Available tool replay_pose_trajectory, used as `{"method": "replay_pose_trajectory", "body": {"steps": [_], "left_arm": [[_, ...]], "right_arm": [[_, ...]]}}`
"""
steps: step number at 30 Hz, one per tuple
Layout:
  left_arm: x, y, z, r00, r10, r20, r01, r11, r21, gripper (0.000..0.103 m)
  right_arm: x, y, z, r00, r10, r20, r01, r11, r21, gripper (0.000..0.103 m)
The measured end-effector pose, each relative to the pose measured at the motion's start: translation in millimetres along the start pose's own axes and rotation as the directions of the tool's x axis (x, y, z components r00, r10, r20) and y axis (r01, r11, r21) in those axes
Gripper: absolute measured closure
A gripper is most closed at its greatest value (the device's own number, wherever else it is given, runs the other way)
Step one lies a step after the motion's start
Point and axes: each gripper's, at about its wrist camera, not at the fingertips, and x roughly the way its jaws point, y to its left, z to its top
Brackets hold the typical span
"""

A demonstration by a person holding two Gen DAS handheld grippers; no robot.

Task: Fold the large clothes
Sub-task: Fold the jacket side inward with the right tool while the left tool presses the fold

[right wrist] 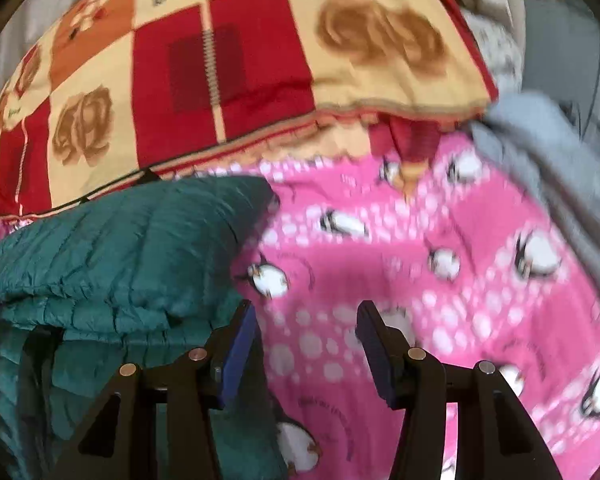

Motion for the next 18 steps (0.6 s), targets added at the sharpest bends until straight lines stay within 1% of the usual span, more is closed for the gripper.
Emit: {"method": "replay_pose_trajectory", "body": {"steps": [1,2,3,4,5,6,7,8,9,10,11,12,14,15,17,18], "left_arm": [[-6,1,1,0.999,0.021,0.034,-0.021,1.0,-0.01,0.082],[-15,2,4,0.993,0.077,0.09,-0.076,0.997,-0.022,0.082],[-20,2,5,0.982,0.136,0.135,-0.133,0.991,-0.028,0.082],[-30,1,7,0.957,0.207,0.205,-0.204,0.978,-0.034,0.082],[-36,-2,9,0.937,0.239,0.254,-0.238,0.971,-0.035,0.081],[-40,-8,10,0.925,0.245,0.29,-0.248,0.968,-0.027,0.079],[-40,-13,11,0.925,0.227,0.303,-0.236,0.972,-0.007,0.077],[-37,-20,12,0.931,0.205,0.303,-0.223,0.975,0.024,0.071],[-27,-32,13,0.939,0.179,0.292,-0.21,0.975,0.077,0.071],[-20,-38,12,0.945,0.168,0.279,-0.206,0.973,0.109,0.071],[-7,-46,11,0.954,0.16,0.253,-0.202,0.969,0.146,0.071],[3,-49,11,0.96,0.166,0.225,-0.206,0.964,0.169,0.071],[37,-51,8,0.972,0.209,0.105,-0.226,0.953,0.201,0.07],[51,-50,7,0.971,0.232,0.048,-0.237,0.95,0.203,0.071],[68,-44,0,0.96,0.277,-0.033,-0.264,0.942,0.209,0.07],[74,-40,-4,0.957,0.281,-0.071,-0.262,0.942,0.208,0.07]], "right_arm": [[0,2,4,1.0,0.0,0.012,0.0,1.0,-0.006,0.053],[2,7,12,0.999,0.011,0.03,-0.01,1.0,-0.014,0.053],[3,9,16,0.999,0.026,0.038,-0.025,1.0,-0.016,0.053],[5,12,22,0.998,0.041,0.057,-0.04,0.999,-0.019,0.053],[8,18,28,0.994,0.066,0.086,-0.065,0.998,-0.021,0.056],[11,22,32,0.99,0.102,0.099,-0.1,0.995,-0.019,0.058],[13,26,35,0.987,0.121,0.105,-0.12,0.993,-0.017,0.058],[18,34,39,0.983,0.143,0.116,-0.141,0.99,-0.018,0.058],[20,39,41,0.982,0.148,0.121,-0.146,0.989,-0.022,0.058],[24,47,44,0.979,0.161,0.123,-0.159,0.987,-0.03,0.058],[28,55,47,0.976,0.183,0.12,-0.179,0.983,-0.044,0.059],[33,63,50,0.975,0.186,0.122,-0.18,0.982,-0.062,0.059],[44,70,54,0.972,0.2,0.123,-0.191,0.978,-0.082,0.059],[53,71,55,0.972,0.212,0.097,-0.205,0.976,-0.08,0.059],[72,68,51,0.973,0.228,0.027,-0.226,0.972,-0.058,0.059],[82,66,48,0.97,0.241,-0.02,-0.241,0.969,-0.049,0.058]]}}
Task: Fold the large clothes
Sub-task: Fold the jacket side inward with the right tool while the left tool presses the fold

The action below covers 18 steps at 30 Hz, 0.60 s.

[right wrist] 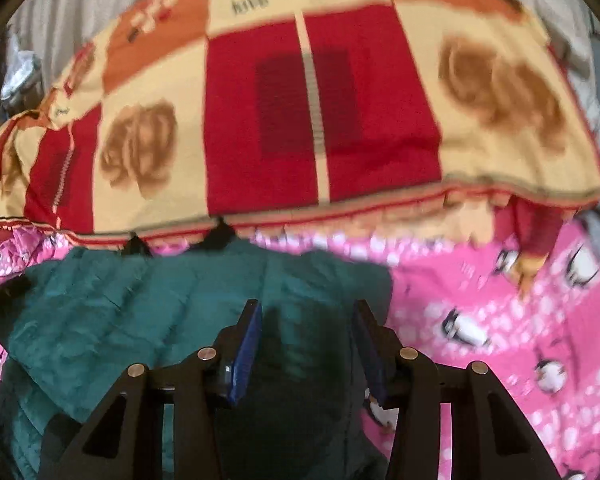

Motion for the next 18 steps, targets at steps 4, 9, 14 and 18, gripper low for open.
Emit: {"method": "replay_pose_trajectory", "body": {"steps": [4,9,14,18], "left_arm": [[2,-6,-17,0.999,0.024,-0.034,-0.023,0.999,0.031,0.07],[-2,-15,-35,0.997,0.067,-0.044,-0.064,0.995,0.075,0.07],[-8,-9,-31,0.999,0.039,-0.026,-0.038,0.999,0.026,0.07],[-28,-3,-17,0.999,0.009,0.052,-0.007,1.0,-0.029,0.07]], "right_arm": [[18,-14,-12,0.991,0.063,-0.116,-0.059,0.997,0.04,0.056],[31,-37,-32,0.952,0.2,-0.231,-0.159,0.97,0.184,0.047],[27,-40,-30,0.948,0.212,-0.238,-0.165,0.965,0.204,0.047],[-18,-38,6,0.994,0.102,-0.041,-0.093,0.98,0.177,0.05]]}}
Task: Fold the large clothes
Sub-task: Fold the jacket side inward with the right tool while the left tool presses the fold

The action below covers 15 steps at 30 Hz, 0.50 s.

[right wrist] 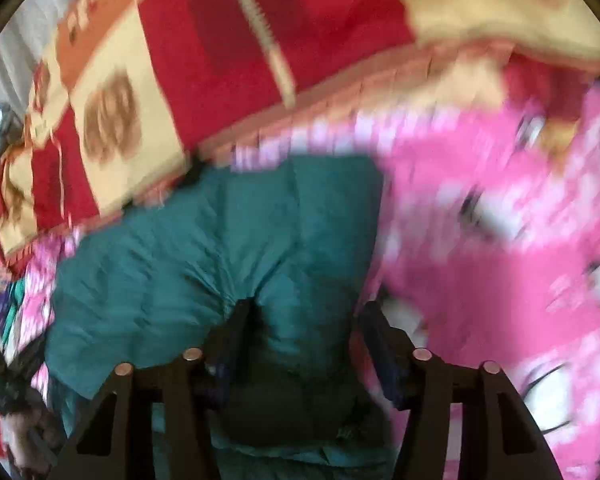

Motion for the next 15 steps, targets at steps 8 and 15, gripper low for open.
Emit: {"method": "replay_pose_trajectory", "body": {"steps": [8,15], "left_arm": [[6,-1,14,0.999,-0.009,0.046,0.009,1.0,0.003,0.07],[31,3,7,0.997,-0.04,-0.061,0.037,0.998,-0.043,0.068]], "right_arm": [[33,30,21,0.997,0.034,0.071,-0.025,0.993,-0.115,0.052],[80,3,3,0.996,0.042,-0.081,-0.046,0.998,-0.052,0.051]]}}
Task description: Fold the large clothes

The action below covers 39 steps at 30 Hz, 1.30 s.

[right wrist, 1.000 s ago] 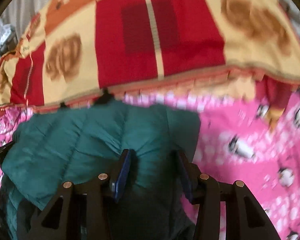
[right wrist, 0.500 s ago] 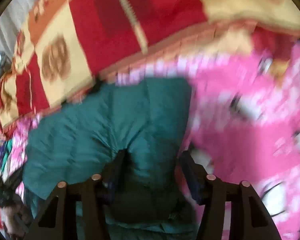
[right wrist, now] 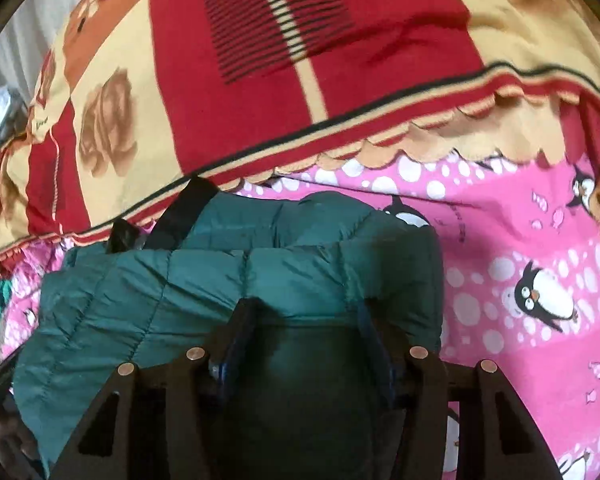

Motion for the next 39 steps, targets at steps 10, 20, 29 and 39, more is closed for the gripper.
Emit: {"method": "replay_pose_trajectory", "body": {"steps": [10,20,29,39], "left_arm": [[-14,8,1,0.996,-0.085,0.034,0.088,0.993,-0.074,0.054],[-14,-28,-11,0.996,-0.09,0.011,0.089,0.99,0.108,0.035],[-21,-17,-6,0.995,-0.101,0.016,0.1,0.994,0.052,0.035],[-28,-16,-12,0.993,-0.11,0.052,0.108,0.994,0.033,0.024]], "right_arm": [[-46,29,8,0.99,-0.084,0.11,0.088,0.995,-0.035,0.05],[-13,115,-45,1.0,-0.01,-0.011,0.006,0.951,-0.311,0.049],[-62,119,-37,0.994,0.001,0.108,0.031,0.954,-0.299,0.05],[-46,116,-47,0.996,-0.074,0.048,0.084,0.962,-0.262,0.041]]}}
